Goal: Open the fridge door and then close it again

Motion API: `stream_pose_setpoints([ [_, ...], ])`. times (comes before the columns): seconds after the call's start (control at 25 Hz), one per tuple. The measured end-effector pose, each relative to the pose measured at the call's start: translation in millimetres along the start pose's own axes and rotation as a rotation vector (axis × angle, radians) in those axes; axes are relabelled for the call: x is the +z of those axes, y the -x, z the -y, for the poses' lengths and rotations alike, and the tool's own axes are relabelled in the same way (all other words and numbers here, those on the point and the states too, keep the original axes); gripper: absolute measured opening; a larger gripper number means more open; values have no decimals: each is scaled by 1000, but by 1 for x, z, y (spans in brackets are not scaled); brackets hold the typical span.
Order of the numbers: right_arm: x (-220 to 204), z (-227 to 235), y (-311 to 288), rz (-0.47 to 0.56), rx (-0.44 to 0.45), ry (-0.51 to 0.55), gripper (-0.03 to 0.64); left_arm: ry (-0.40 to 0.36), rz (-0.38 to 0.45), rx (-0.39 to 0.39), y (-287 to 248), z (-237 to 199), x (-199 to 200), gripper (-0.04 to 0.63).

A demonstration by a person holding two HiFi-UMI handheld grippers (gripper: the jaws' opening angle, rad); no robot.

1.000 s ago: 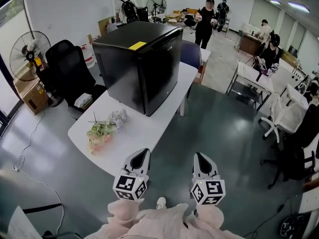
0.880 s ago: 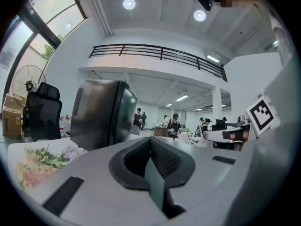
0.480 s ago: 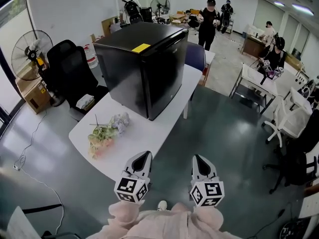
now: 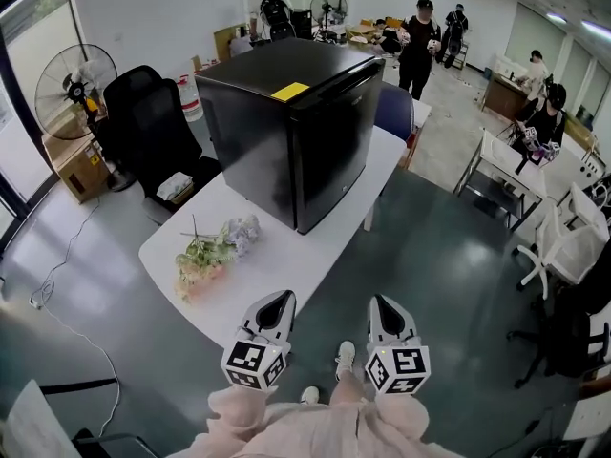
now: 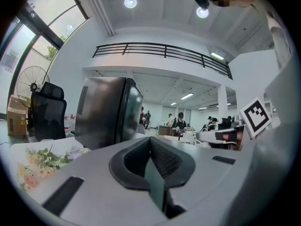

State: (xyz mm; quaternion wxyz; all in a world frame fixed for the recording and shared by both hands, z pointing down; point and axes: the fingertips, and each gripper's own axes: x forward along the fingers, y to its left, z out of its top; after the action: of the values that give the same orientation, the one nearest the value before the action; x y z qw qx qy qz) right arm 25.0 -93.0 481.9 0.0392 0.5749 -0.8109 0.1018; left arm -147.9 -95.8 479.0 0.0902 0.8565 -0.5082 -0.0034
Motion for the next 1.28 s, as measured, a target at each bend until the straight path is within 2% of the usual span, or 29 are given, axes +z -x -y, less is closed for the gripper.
stream_pose_setpoints([
  [0.92, 50, 40, -149, -17, 237, 101, 12, -3, 46, 183, -109, -55, 36, 11],
  [1.28, 91, 55, -190, 19, 337, 203, 12, -16, 55, 230, -141, -63, 53, 10],
])
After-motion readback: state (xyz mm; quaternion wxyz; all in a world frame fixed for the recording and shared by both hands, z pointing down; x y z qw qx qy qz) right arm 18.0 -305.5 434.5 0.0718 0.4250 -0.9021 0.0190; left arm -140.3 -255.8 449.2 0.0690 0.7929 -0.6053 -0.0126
